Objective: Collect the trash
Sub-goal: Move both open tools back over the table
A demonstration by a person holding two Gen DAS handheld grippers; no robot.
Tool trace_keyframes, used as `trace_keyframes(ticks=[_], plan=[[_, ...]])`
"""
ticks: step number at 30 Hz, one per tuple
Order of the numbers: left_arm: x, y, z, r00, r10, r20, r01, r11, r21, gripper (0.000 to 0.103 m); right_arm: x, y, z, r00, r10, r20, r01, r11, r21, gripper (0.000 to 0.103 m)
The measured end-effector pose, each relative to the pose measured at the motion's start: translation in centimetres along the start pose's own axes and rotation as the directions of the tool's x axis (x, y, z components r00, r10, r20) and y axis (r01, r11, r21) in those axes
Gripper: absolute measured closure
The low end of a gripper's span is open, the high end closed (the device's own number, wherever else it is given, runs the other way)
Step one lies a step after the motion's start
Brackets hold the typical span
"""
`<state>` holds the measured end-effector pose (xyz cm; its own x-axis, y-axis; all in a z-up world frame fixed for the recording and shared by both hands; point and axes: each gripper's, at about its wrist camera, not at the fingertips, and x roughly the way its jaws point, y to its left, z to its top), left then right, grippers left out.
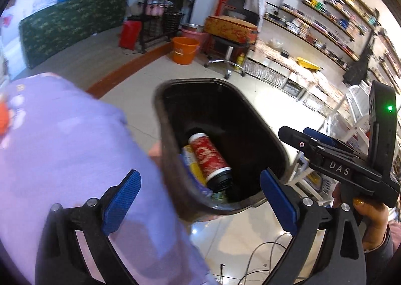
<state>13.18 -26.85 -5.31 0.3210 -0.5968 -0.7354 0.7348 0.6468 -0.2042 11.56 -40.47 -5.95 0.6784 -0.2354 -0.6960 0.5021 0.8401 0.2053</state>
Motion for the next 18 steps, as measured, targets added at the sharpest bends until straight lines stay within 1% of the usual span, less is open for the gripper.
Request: trace_keyframes(ticks=[5, 7, 11, 14, 16, 18], plan=[[-2.4, 2.8, -1.1, 0.995, 0.098, 0.021, -0.098, 0.995, -0.016, 0.009, 1.3, 4.8, 0.4, 0.995, 0.092, -0.033, -0.095, 0.992, -0.089, 0.022], [-3.4, 4.4, -1.6, 0.992, 0.124, 0.025, -0.123, 0.991, -0.046, 0.009, 1.6, 7.0, 0.3, 0.991, 0.123, -0.048, -0.128, 0.984, -0.124, 0.022], [-5.2, 7.3, -2.6, 0.986, 0.166, 0.026, -0.162, 0.979, -0.123, 0.008, 2.5, 11.3, 0.3, 0.976, 0.196, -0.091, -0.21, 0.959, -0.192, 0.022], [-6.8, 9.9, -3.4, 0.978, 0.207, 0.033, -0.197, 0.962, -0.188, 0.008, 3.0, 14.5, 0.2, 0.963, 0.238, -0.123, -0.262, 0.934, -0.242, 0.022], [-7.9, 11.3, -4.1, 0.966, 0.255, 0.033, -0.242, 0.946, -0.218, 0.008, 3.4, 16.3, 0.2, 0.955, 0.262, -0.141, -0.292, 0.919, -0.267, 0.022], [-8.7, 12.7, -4.7, 0.955, 0.294, 0.029, -0.278, 0.929, -0.244, 0.008, 3.7, 18.7, 0.3, 0.942, 0.292, -0.163, -0.33, 0.894, -0.304, 0.022]])
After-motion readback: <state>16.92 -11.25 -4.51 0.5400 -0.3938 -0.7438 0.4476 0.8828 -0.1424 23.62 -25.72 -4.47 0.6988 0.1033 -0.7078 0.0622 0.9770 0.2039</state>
